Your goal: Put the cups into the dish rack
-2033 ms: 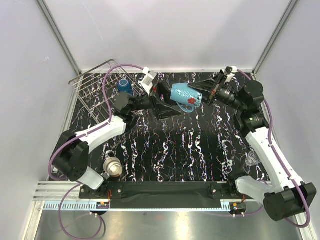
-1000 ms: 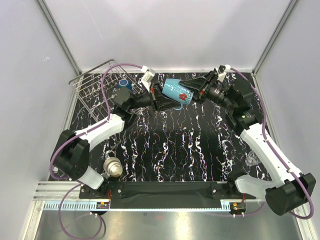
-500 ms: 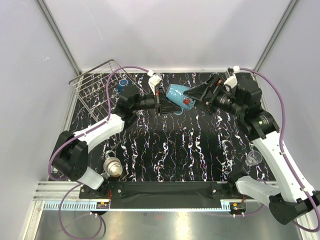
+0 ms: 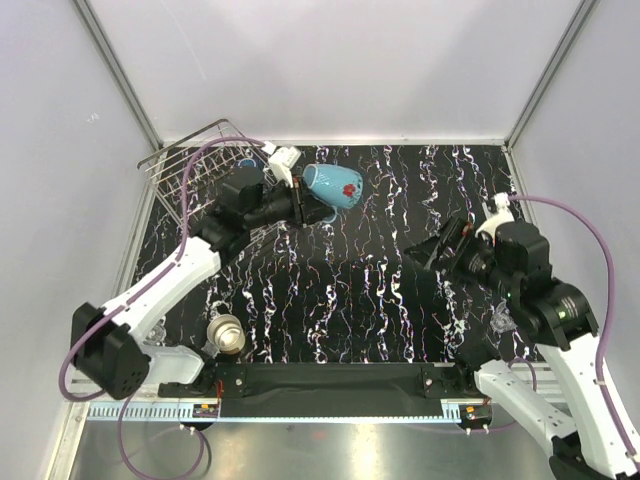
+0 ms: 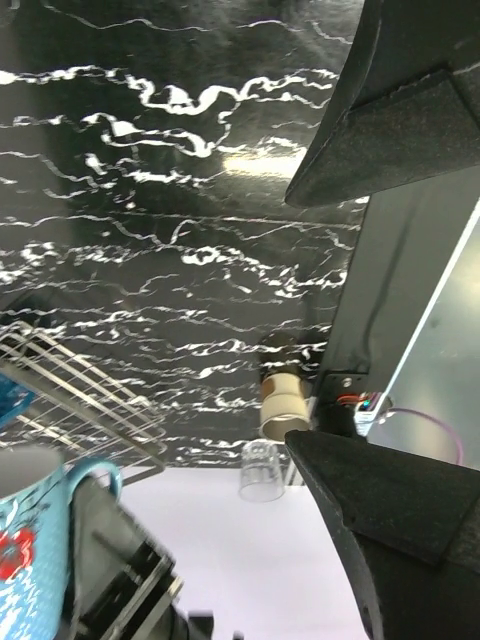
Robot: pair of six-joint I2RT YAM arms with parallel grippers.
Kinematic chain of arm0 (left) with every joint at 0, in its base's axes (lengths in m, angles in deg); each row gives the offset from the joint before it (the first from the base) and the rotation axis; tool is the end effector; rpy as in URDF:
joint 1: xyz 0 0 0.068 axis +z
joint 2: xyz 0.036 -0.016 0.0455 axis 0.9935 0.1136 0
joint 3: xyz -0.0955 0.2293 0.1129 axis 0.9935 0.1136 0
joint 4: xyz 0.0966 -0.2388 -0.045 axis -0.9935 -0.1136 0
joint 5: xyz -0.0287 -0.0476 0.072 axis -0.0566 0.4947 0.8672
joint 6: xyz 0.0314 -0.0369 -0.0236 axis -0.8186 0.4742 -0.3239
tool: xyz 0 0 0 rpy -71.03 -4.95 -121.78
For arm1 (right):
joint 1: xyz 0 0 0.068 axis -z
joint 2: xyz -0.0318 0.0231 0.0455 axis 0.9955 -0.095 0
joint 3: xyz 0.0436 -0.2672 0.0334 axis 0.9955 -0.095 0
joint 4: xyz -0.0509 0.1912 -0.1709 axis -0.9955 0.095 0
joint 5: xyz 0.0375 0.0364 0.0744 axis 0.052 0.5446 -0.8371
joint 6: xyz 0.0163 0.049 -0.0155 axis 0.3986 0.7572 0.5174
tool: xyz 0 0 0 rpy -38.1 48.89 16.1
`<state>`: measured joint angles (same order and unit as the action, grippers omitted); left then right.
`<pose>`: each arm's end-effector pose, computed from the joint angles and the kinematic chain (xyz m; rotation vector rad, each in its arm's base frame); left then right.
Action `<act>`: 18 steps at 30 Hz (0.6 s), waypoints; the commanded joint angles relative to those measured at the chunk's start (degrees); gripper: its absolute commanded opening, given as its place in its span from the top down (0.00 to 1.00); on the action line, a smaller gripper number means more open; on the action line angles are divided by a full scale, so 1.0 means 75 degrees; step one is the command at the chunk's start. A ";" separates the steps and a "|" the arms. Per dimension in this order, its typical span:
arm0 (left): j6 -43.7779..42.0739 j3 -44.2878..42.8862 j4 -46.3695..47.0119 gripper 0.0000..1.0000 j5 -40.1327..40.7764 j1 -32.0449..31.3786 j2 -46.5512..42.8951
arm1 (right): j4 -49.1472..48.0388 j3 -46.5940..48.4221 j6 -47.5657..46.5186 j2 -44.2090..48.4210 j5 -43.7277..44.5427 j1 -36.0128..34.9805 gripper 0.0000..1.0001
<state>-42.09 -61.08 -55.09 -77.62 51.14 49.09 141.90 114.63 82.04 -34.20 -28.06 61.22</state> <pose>0.2477 -0.1766 0.3512 0.4252 1.8976 -1.1879 0.1058 0.0518 0.3911 0.2457 2.1593 0.8432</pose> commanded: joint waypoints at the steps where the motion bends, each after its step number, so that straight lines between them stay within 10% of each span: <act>1: -0.0323 -0.0168 -0.1209 1.00 0.1684 0.0022 -0.0756 | -0.0049 -0.0362 -0.0142 0.0174 -0.0250 -0.0065 0.00; 8: -0.0662 -0.1514 -0.4851 1.00 0.3981 0.0374 -0.0805 | -0.0540 -0.1041 0.0350 0.0665 -0.1046 -0.0053 0.00; 18: -0.1729 -0.2161 -0.5291 1.00 0.5613 0.1580 -0.0396 | -0.0096 -0.0363 -0.0153 0.0550 -0.0931 -0.0065 0.01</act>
<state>-50.72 -74.33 -98.01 -40.53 61.00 44.80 141.93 108.27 83.40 -29.07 -34.71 61.22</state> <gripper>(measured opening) 0.219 0.993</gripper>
